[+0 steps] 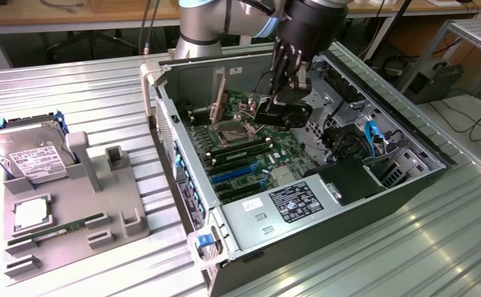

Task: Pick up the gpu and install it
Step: 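Insert the gpu into the slot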

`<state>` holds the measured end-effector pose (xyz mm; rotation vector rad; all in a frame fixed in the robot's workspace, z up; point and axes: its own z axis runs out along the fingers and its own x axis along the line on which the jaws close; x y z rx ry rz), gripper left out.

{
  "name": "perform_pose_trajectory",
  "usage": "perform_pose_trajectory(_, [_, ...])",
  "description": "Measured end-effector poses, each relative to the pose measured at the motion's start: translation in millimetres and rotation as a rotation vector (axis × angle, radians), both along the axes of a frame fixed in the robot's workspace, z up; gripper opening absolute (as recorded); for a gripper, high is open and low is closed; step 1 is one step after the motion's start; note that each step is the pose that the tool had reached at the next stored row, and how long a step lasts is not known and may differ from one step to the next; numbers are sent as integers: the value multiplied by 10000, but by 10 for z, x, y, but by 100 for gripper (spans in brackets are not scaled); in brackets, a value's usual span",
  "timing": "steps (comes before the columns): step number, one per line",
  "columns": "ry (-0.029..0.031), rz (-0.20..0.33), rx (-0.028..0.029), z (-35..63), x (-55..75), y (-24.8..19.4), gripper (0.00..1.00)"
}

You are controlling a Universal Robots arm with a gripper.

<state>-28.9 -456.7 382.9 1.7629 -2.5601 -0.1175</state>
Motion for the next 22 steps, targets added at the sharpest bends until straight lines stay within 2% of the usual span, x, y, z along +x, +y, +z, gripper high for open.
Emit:
perform_pose_trajectory(6, [-134, 1146, -1, -17, -1, 0, 26])
perform_pose_trajectory(10, [-250, 1919, -3, -27, -1, 0, 26])
perform_pose_trajectory(11, [-326, 2123, -9, -32, -1, 0, 26])
perform_pose_trajectory(12, [-448, 2221, -17, -45, -8, 0, 26])
perform_pose_trajectory(13, [-511, 2254, -24, -63, -25, 0, 26])
perform_pose_trajectory(17, [-542, 2512, -22, -114, -39, 0, 26])
perform_pose_trajectory(19, [-542, 2942, -9, -159, -40, 0, 26])
perform_pose_trajectory(22, [-543, 3223, -1, -224, -52, 2, 26])
